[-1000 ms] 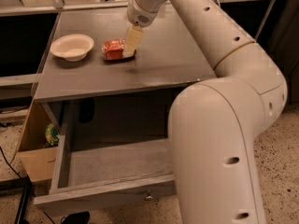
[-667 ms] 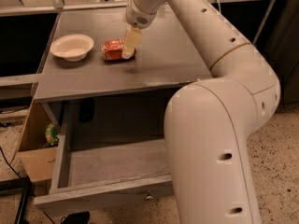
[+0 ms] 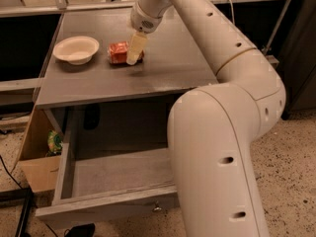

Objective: Place coke can into top drawer

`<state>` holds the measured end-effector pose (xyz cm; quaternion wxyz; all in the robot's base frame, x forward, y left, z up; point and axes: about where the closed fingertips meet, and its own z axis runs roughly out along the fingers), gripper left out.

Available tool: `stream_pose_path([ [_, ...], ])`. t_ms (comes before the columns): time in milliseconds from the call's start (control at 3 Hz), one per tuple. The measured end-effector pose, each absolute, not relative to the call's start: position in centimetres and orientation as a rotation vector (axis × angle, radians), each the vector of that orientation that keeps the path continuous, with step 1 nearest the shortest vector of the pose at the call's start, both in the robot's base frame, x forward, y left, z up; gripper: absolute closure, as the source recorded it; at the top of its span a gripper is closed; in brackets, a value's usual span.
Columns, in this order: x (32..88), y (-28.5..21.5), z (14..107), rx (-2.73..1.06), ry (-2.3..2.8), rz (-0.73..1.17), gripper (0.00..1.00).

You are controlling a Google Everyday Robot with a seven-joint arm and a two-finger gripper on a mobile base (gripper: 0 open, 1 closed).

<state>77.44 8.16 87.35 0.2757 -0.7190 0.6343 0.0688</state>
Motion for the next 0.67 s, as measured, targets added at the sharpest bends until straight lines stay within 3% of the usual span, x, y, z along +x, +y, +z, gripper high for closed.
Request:
stream_pose_path([
  [667,77.55,8.52,86.14,-1.935,1.721,0.224,0.18],
])
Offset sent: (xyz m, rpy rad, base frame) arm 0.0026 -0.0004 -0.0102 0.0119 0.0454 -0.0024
